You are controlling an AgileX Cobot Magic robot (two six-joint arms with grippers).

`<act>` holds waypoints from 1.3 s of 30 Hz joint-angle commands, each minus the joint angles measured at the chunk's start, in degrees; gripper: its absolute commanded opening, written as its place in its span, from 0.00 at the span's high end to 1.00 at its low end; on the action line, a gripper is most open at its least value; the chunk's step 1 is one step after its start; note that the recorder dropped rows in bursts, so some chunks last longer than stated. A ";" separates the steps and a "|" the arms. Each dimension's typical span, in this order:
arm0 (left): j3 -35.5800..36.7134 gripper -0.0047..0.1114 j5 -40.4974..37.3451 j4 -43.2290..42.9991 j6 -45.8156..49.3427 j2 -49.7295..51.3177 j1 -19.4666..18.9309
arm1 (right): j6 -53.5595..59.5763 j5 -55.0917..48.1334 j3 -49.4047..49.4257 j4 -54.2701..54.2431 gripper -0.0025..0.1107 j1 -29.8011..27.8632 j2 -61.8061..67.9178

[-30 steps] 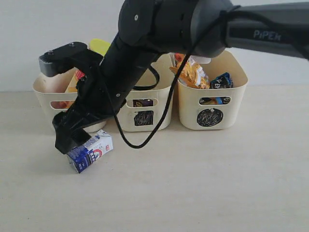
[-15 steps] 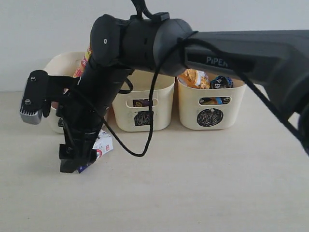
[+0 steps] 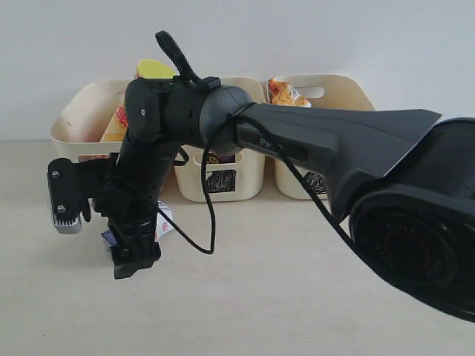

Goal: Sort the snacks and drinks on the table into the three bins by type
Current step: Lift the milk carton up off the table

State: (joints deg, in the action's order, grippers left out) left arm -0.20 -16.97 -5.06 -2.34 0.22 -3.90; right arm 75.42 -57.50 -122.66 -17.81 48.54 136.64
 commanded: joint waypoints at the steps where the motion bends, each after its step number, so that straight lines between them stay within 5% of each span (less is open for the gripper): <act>1: 0.20 0.92 0.21 -0.09 0.21 -0.22 -0.04 | 4.20 1.10 -0.65 0.63 0.21 0.02 0.07; 39: 0.20 0.92 0.21 -0.09 0.21 -0.22 -0.04 | 7.59 12.50 -0.79 5.26 0.24 -0.07 6.22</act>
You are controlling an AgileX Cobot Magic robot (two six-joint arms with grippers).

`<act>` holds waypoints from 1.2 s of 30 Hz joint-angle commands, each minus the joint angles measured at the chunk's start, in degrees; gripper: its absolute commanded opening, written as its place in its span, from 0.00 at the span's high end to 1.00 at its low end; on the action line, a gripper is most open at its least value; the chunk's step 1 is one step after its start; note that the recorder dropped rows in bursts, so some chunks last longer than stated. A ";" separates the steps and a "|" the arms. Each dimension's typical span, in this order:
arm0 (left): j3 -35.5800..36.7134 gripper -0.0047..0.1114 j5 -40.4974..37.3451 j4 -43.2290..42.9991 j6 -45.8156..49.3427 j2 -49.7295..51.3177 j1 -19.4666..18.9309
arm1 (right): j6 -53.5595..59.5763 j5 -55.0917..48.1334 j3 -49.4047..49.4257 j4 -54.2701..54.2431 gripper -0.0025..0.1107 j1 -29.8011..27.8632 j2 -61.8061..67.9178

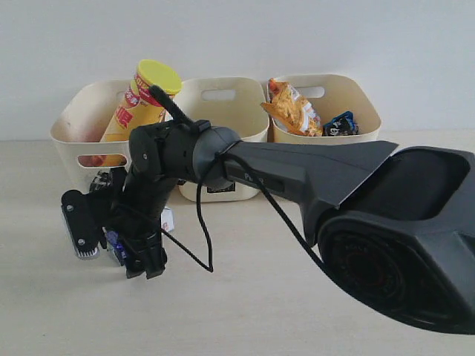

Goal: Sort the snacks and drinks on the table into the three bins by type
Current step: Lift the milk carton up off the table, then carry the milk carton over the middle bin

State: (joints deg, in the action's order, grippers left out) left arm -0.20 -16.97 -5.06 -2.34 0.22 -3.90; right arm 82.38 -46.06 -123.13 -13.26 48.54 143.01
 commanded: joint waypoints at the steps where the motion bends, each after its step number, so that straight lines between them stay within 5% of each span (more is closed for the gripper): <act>1: 0.20 0.92 0.21 -0.09 0.21 -0.22 -0.04 | 0.63 1.06 -0.32 0.93 0.24 -0.07 -0.14; 15: 0.20 0.92 0.21 -0.09 0.21 -0.22 -0.04 | 0.36 5.05 -0.32 2.85 0.46 -1.25 2.77; 17: 0.20 0.92 0.21 -0.09 0.21 -0.22 -0.04 | 0.53 2.62 -0.32 3.08 0.61 -1.25 2.77; 19: 0.20 0.92 0.21 -0.09 0.21 -0.22 -0.04 | 0.53 1.72 -0.32 3.08 0.90 -1.25 2.77; 20: 0.20 0.92 0.21 -0.09 0.21 -0.22 -0.04 | 0.00 1.73 -0.32 3.08 0.97 -1.25 2.77; 36: 0.20 0.92 0.21 -0.09 0.21 -0.22 -0.04 | -10.06 -1.03 -0.20 3.46 0.98 -1.03 -6.51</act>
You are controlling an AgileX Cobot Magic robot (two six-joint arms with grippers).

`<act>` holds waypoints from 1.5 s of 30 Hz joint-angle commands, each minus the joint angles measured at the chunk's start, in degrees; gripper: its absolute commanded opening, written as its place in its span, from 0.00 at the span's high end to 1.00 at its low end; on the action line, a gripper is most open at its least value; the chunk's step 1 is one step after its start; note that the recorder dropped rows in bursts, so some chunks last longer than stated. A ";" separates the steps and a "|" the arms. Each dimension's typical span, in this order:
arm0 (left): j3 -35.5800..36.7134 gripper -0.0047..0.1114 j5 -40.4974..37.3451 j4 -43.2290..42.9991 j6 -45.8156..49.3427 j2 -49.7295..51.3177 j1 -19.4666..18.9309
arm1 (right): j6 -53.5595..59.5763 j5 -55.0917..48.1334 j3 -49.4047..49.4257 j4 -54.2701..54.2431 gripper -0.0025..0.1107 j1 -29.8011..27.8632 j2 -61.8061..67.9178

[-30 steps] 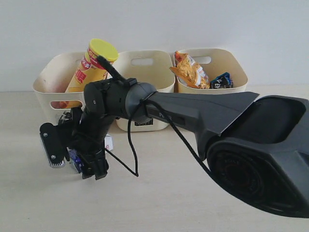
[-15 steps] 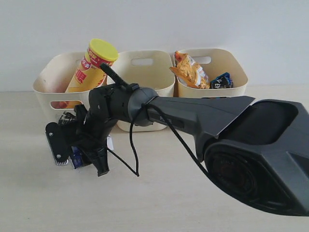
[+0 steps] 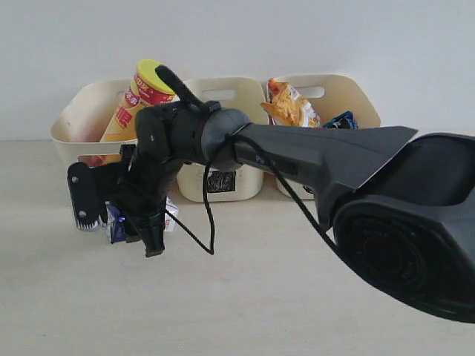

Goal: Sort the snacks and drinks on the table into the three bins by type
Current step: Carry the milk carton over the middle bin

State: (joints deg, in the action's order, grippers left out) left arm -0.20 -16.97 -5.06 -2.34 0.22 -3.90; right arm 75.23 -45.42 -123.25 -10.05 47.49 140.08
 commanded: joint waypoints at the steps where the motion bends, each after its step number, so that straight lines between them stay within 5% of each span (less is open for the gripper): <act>1: 0.20 0.92 0.21 -0.09 0.21 -0.22 -0.04 | -4.22 -2.24 0.03 0.54 0.98 0.02 -4.10; 8: 0.20 0.92 0.21 -0.09 0.21 -0.22 -0.04 | -7.42 -0.31 6.37 2.43 0.98 0.29 -10.03; 23: 0.20 0.92 0.21 -0.09 0.21 -0.22 -0.04 | -7.95 21.32 36.37 2.44 0.98 0.29 -34.41; 45: 0.20 0.92 0.21 -0.09 0.21 -0.22 -0.04 | -8.35 44.29 39.43 1.80 0.98 -9.56 -36.67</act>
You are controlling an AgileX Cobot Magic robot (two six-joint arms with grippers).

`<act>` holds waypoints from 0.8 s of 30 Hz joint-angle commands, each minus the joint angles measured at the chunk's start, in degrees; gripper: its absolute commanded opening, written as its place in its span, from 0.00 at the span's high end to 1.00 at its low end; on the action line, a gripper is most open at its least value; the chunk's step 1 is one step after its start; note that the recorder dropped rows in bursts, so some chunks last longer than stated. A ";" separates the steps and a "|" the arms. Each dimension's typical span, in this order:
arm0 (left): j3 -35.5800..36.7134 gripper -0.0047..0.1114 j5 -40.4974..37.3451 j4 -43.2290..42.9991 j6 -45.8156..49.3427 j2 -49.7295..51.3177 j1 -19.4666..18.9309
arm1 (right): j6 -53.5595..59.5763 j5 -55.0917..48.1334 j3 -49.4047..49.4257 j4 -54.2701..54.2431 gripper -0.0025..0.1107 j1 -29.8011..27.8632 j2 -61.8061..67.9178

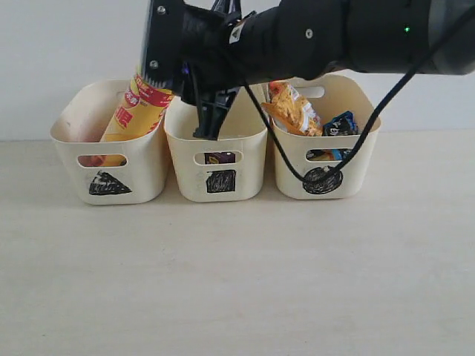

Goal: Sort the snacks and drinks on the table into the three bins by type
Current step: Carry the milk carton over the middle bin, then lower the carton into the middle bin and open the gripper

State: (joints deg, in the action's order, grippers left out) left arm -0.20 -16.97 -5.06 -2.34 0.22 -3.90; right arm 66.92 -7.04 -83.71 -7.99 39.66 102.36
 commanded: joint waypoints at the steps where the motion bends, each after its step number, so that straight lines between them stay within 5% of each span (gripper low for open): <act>1: 0.20 0.92 0.21 -0.09 0.21 -0.22 -0.04 | -0.03 7.74 -0.10 -0.26 0.98 -2.00 1.59; 10: 0.20 0.92 0.21 -0.09 0.21 -0.22 -0.04 | -2.73 24.21 -0.47 -0.26 0.98 -3.59 11.47; 24: 0.20 0.92 0.21 -0.09 0.21 -0.22 -0.04 | -26.88 33.48 -0.47 5.64 0.98 -6.56 17.45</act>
State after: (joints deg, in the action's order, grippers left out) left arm -0.20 -16.97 -5.06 -2.34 0.22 -3.90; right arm 42.24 23.34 -83.71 -3.26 33.58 120.03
